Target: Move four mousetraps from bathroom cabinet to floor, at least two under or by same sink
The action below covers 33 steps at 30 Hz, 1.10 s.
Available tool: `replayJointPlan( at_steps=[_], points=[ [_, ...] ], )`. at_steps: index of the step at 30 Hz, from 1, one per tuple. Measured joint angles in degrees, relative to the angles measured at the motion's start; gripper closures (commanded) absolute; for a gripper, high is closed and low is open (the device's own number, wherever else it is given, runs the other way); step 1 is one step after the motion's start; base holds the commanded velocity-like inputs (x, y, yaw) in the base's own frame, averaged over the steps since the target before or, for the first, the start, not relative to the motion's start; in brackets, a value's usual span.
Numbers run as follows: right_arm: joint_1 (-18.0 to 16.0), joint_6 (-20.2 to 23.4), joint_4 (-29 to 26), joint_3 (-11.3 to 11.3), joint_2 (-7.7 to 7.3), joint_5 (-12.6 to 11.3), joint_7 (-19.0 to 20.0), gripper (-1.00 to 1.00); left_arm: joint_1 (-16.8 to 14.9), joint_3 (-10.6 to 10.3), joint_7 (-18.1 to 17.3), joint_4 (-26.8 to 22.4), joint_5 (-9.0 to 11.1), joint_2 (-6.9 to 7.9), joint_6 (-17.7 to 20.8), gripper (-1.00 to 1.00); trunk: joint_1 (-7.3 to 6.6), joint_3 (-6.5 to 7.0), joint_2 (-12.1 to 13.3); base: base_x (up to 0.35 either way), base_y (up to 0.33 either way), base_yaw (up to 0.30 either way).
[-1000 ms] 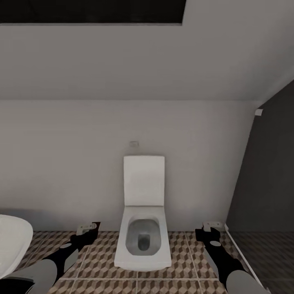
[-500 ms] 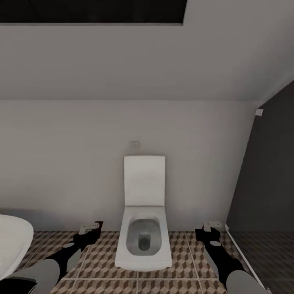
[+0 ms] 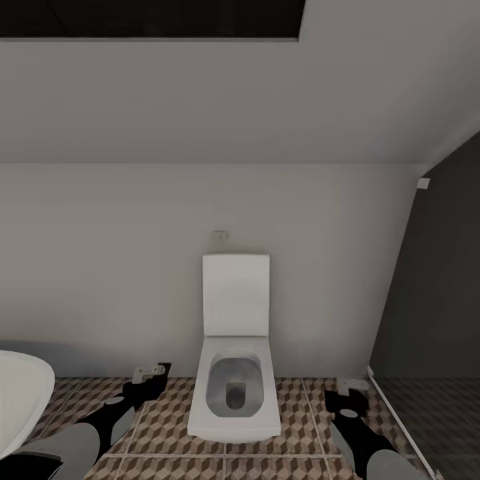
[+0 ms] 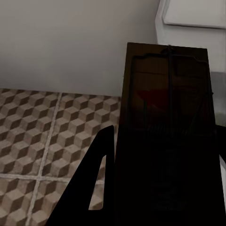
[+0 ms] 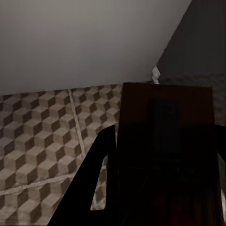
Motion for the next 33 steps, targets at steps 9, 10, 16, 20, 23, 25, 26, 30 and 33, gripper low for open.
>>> replayJointPlan(
  at_steps=[9, 10, 16, 20, 23, 25, 26, 30, 33],
  points=[
    [0.0, -1.7, 4.8, 0.1, -0.50, 0.2, 1.7, 1.00, 0.0, -0.7, 0.0, -0.1, -0.2, -0.70, -0.3, 1.00, 0.00, 0.00, 0.0, 0.000, 0.000, 0.000],
    [0.0, -1.8, 4.9, 0.1, -0.50, 0.2, 1.8, 1.00, 0.0, -0.8, 0.1, -0.1, -0.2, -0.74, -0.3, 1.00, 0.00, 0.00, 0.0, 0.000, 0.000, 0.000],
    [0.0, -1.9, 5.1, 0.1, -0.35, 0.3, 1.9, 1.00, 0.0, -0.8, 0.9, 0.0, 0.0, -1.20, -0.4, 1.00, 0.00, 0.00, 0.0, 0.000, 0.000, 0.000],
    [0.0, -2.0, 5.1, 0.1, -0.08, 0.3, 1.9, 1.00, 0.0, -0.7, 1.1, -0.1, 0.2, -1.66, -0.1, 1.00, 0.00, 0.00, 0.0, 0.000, 0.000, 0.000],
    [0.0, -2.0, 5.0, 0.1, 0.00, 0.4, 1.9, 1.00, 0.0, -0.6, 1.5, -0.1, 0.4, -2.00, 0.0, 1.00, 0.00, 0.00, 0.0, 0.000, 0.000, 0.000],
    [0.0, -2.0, 5.0, 0.1, 0.02, 0.4, 1.9, 1.00, 0.0, -0.6, 2.3, -0.1, 0.5, -2.28, 0.1, 1.00, 0.00, 0.00, 0.0, 0.000, 0.000, 0.000],
    [0.0, -2.0, 5.0, 0.1, 0.01, 0.4, 1.9, 1.00, 0.0, -0.5, 3.5, 0.0, 0.6, -2.71, 0.1, 1.00, 0.00, 0.00, 0.0, 0.000, 0.000, 0.000],
    [0.0, -2.0, 4.5, 0.1, -0.06, 0.4, 1.9, 1.00, 0.0, -0.5, 7.6, 0.1, 0.7, -4.40, 0.0, 1.00, 0.00, 0.00, 0.0, 0.000, 0.000, 0.000],
    [0.0, -2.0, 3.8, 0.1, -0.09, 0.3, 1.9, 1.00, 0.0, -0.5, 9.7, 0.2, 0.6, -5.69, -0.1, 1.00, 0.65, -0.53, -1.2, 0.000, 0.000, 0.000]
  ],
)
